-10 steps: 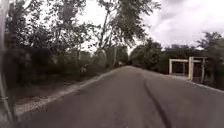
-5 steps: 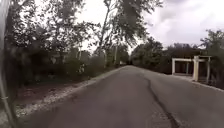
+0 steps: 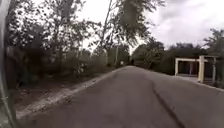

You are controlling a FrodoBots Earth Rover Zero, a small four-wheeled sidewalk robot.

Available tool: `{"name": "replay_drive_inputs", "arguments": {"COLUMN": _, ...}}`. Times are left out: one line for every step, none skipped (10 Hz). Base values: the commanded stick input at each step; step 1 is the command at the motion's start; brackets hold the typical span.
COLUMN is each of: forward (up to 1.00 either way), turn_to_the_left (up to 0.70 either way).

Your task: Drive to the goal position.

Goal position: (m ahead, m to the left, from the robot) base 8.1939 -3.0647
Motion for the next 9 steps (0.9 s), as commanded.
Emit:
{"name": "replay_drive_inputs", "arguments": {"forward": 0.70, "turn_to_the_left": 0.00}}
{"name": "replay_drive_inputs", "arguments": {"forward": 0.70, "turn_to_the_left": 0.00}}
{"name": "replay_drive_inputs", "arguments": {"forward": 0.70, "turn_to_the_left": 0.00}}
{"name": "replay_drive_inputs", "arguments": {"forward": 0.70, "turn_to_the_left": 0.00}}
{"name": "replay_drive_inputs", "arguments": {"forward": 0.70, "turn_to_the_left": 0.00}}
{"name": "replay_drive_inputs", "arguments": {"forward": 0.70, "turn_to_the_left": 0.00}}
{"name": "replay_drive_inputs", "arguments": {"forward": 0.70, "turn_to_the_left": -0.01}}
{"name": "replay_drive_inputs", "arguments": {"forward": 0.70, "turn_to_the_left": -0.06}}
{"name": "replay_drive_inputs", "arguments": {"forward": 0.70, "turn_to_the_left": -0.28}}
